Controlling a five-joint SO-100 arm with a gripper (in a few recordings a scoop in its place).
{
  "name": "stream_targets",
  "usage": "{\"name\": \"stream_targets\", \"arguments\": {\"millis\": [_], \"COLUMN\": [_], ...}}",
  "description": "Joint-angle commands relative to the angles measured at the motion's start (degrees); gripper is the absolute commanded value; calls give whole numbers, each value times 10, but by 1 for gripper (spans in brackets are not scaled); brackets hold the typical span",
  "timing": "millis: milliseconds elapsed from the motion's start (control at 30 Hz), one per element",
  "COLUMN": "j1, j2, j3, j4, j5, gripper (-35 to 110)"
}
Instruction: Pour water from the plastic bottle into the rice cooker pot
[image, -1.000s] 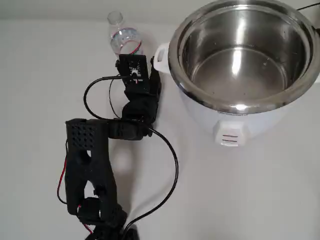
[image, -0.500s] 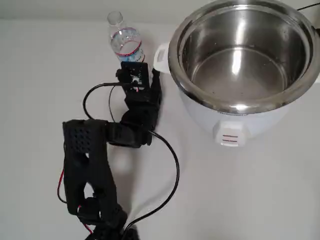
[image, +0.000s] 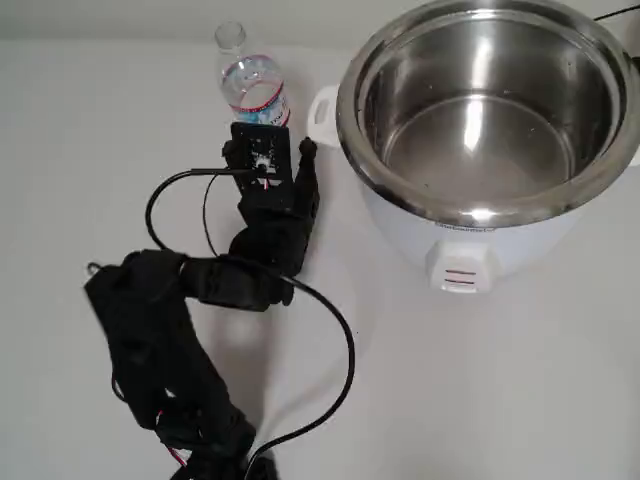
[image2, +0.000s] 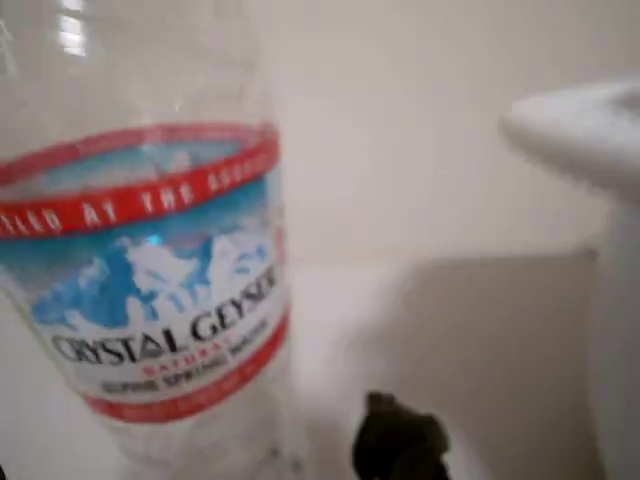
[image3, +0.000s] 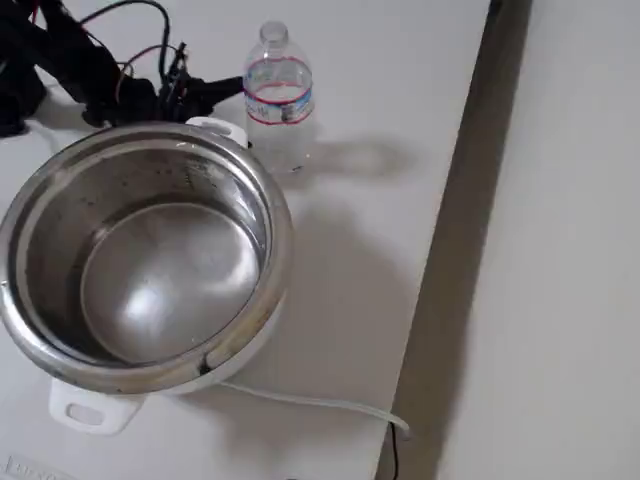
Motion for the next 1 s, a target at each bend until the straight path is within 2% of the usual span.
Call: {"name": "stream_targets", "arguments": {"millis": [0,167,333,600,767,967], "j1": [9,11,23,64,77,71], "j2": [111,223,396,736,896,1070], "j3": [41,107,170,185,185,179], "j4": [25,92,243,670,881,1121], "j5": [10,25,72,249,362,493], "gripper": [45,45,44,43,41,30]}}
